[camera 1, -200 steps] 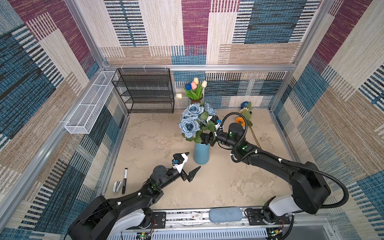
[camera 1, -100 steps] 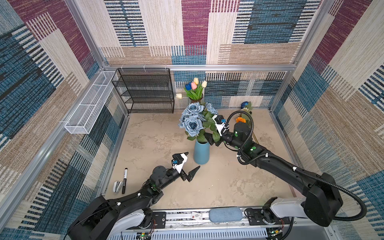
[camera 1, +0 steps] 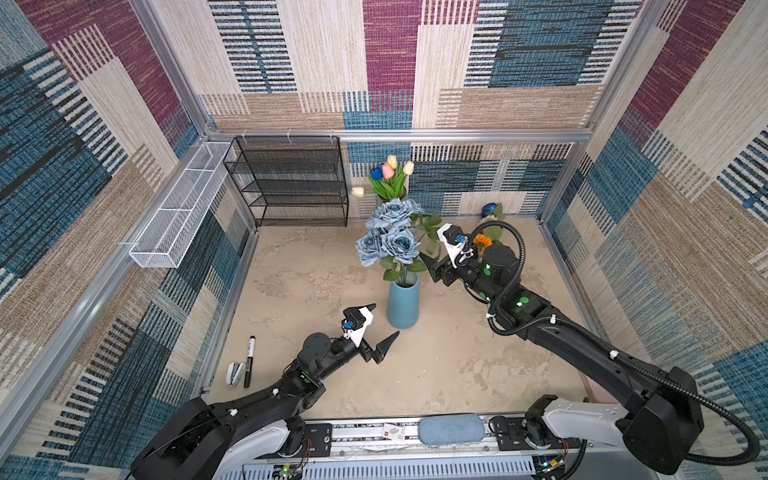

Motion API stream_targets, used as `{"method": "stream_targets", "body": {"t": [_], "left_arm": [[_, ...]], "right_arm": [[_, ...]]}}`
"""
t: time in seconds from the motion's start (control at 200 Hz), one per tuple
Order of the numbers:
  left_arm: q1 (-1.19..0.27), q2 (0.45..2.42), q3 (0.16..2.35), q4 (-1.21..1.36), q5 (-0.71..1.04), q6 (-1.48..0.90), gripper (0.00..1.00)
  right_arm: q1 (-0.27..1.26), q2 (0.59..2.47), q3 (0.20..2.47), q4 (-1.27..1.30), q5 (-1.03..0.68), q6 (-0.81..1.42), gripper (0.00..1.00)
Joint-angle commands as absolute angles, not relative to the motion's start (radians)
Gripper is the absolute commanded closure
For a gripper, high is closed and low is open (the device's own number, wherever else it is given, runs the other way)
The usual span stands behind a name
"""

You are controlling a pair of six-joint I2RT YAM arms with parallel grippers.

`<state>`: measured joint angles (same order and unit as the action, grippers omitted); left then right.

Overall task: Arrange the flowers into the vase
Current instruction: 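Open the right gripper and draw it back toward the orange flower, then grasp the orange flower stem with the right gripper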

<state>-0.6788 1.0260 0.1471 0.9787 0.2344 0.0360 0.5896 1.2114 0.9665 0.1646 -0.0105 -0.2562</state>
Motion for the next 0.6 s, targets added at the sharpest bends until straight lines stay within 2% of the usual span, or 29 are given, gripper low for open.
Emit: {"method": "stream_targets", "body": {"t": [0.0,0.135,0.205,0.291,0.396,0.516,0.591], "left_arm": [[-0.68,1.006,0.146,0.966,0.215,0.067,0.01],[-0.68,0.994,0.14,0.966,0.212,0.072,0.01],[-0.68,0.984,0.14,0.959,0.209,0.072,0.01],[-0.679,0.99,0.145,0.944,0.195,0.075,0.01],[-0.68,1.01,0.144,0.966,0.198,0.069,0.01],[-0.68,1.021,0.152,0.962,0.212,0.054,0.01],[-0.68,1.022,0.159,0.948,0.219,0.052,0.01]], "right_arm": [[0.569,1.189,0.966,0.221,0.044,-0.258,0.17],[0.5,1.123,0.902,0.327,0.081,-0.158,0.18],[0.43,1.087,0.861,0.374,0.103,-0.055,0.31],[0.285,1.094,0.86,0.328,0.028,0.099,0.37],[0.149,1.216,0.946,0.139,0.013,0.223,0.49],[0.065,1.399,1.044,-0.062,0.036,0.239,0.58],[0.004,1.522,1.097,-0.156,-0.023,0.242,0.64]]}}
